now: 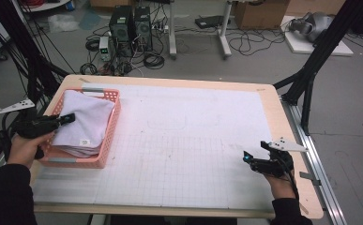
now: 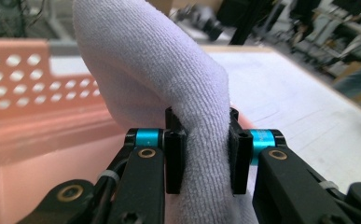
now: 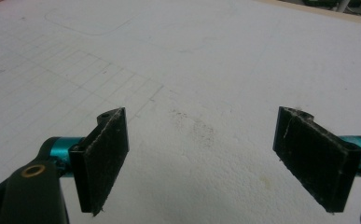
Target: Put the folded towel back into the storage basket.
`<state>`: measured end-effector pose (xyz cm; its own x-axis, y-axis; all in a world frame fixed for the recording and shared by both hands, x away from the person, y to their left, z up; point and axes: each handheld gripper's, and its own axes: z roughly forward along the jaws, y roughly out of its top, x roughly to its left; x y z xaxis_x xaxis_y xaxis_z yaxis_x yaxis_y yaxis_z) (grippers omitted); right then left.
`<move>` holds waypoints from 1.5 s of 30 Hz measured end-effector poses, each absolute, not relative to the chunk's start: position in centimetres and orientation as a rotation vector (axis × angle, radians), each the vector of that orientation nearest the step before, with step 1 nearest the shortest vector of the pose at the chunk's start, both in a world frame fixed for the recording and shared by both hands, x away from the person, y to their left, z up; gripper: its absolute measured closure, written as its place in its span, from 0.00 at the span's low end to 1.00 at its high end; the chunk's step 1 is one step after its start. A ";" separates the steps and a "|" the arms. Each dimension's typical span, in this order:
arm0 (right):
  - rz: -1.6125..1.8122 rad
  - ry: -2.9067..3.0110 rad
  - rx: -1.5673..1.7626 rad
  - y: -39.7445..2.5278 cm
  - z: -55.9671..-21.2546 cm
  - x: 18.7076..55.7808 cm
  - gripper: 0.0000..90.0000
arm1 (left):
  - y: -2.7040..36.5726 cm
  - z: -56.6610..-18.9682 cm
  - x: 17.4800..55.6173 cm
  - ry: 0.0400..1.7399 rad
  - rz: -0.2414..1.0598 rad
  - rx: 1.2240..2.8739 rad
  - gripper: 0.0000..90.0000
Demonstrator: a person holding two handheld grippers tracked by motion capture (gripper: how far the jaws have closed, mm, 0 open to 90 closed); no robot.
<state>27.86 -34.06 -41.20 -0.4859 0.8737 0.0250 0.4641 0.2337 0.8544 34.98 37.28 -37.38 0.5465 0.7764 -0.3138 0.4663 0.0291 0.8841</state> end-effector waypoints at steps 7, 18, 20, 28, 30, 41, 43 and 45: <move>1.169 2.051 1.218 -34.1 -41.2 27.9 0.19 | 36.3 -37.6 36.0 1.208 0.358 1.729 0.80; 1.166 2.051 1.219 -34.1 -41.2 27.8 0.19 | 36.1 -37.2 36.1 1.434 0.722 1.723 0.35; 1.168 2.047 1.222 -34.1 -41.2 27.8 0.19 | 36.4 -36.4 35.6 1.458 0.823 1.678 0.31; 1.166 2.055 1.214 -33.9 -41.2 27.9 0.19 | 34.7 -33.5 33.7 1.228 0.820 1.521 0.23; 1.165 2.055 1.211 -33.8 -41.2 27.9 0.19 | 33.6 -33.3 33.4 1.175 0.787 1.480 0.17; 1.185 2.055 1.194 -33.6 -41.1 27.9 0.19 | 24.7 -35.0 32.5 0.902 0.635 1.456 0.19; 1.188 2.057 1.191 -33.6 -41.1 28.0 0.19 | 22.9 -35.8 32.4 0.846 0.624 1.465 0.19; 1.188 2.059 1.186 -33.5 -41.1 28.0 0.19 | 21.6 -36.3 32.3 0.829 0.615 1.489 0.19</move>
